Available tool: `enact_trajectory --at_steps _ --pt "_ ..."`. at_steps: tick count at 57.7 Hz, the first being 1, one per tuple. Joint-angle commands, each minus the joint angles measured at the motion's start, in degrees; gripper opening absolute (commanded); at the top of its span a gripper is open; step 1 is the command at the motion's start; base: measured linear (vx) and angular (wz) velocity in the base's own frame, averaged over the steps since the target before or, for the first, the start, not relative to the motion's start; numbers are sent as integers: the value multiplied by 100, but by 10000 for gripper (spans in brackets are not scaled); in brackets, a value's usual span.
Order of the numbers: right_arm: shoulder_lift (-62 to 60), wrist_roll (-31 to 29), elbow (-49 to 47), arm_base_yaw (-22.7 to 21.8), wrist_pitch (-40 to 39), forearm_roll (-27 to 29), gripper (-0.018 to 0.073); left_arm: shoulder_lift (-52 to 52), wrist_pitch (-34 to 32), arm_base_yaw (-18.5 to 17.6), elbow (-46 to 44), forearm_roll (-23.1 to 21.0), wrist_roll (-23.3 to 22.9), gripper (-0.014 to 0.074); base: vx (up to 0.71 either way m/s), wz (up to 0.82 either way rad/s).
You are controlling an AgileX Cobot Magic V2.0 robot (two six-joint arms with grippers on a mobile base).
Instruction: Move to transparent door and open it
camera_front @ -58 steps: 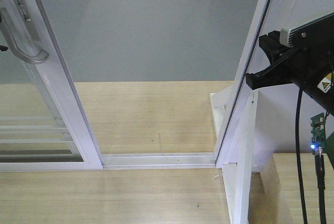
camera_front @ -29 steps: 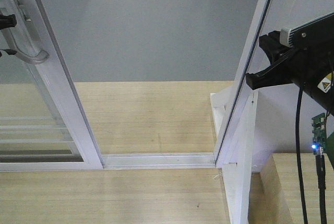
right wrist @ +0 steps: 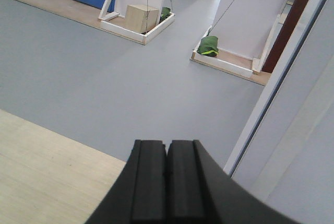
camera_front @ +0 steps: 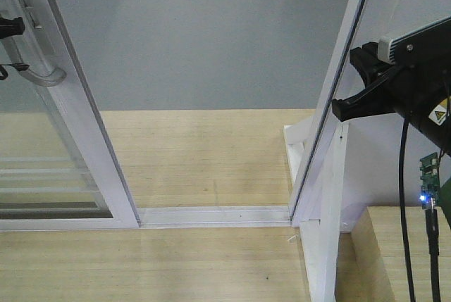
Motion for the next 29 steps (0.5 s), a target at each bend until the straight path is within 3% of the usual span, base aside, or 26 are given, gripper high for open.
enact_trajectory --at_steps 1,16,29 --pt "-134 -44 -162 -26 -456 -8 -6 -192 -816 4 -199 -27 -57 353 0 0" --pt "-134 -44 -162 -26 -459 -8 -6 85 -791 4 -545 -103 -104 363 0 0" --pt "-134 -44 -162 -26 -459 -8 -6 150 -849 61 -590 -950 -98 333 0 0"
